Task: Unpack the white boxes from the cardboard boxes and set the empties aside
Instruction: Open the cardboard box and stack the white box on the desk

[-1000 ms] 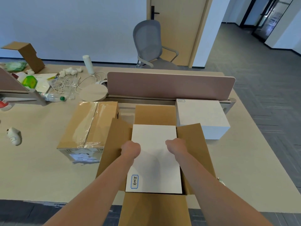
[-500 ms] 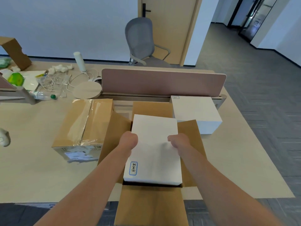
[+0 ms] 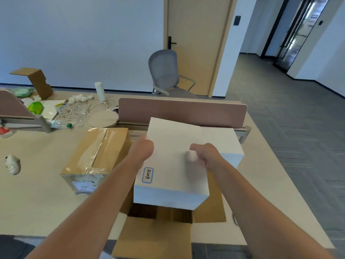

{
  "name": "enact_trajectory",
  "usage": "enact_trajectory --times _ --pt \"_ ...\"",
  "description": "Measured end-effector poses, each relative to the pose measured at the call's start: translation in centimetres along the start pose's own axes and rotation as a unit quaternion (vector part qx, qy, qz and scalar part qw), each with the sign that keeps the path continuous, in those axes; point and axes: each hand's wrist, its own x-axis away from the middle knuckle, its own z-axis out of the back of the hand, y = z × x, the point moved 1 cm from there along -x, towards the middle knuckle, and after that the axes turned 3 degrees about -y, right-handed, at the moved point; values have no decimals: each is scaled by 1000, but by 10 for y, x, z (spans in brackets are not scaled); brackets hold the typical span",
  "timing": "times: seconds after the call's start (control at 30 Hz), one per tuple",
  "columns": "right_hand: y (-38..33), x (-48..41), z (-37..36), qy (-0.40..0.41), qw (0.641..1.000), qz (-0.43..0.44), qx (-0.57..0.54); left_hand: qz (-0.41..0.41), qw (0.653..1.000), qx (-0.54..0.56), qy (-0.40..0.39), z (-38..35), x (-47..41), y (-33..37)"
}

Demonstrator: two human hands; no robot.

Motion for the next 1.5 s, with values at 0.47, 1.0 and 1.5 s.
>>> enact_trajectory --times 0.47,1.0,1.5 --pt "0 57 211 18 996 80 28 -28 995 96 17 -103 101 133" --pt "38 -63 301 93 996 4 -11 -37 990 78 -115 -240 -16 187" --pt "70 -195 283 109 992 -60 -23 -6 987 42 -156 -293 -136 172"
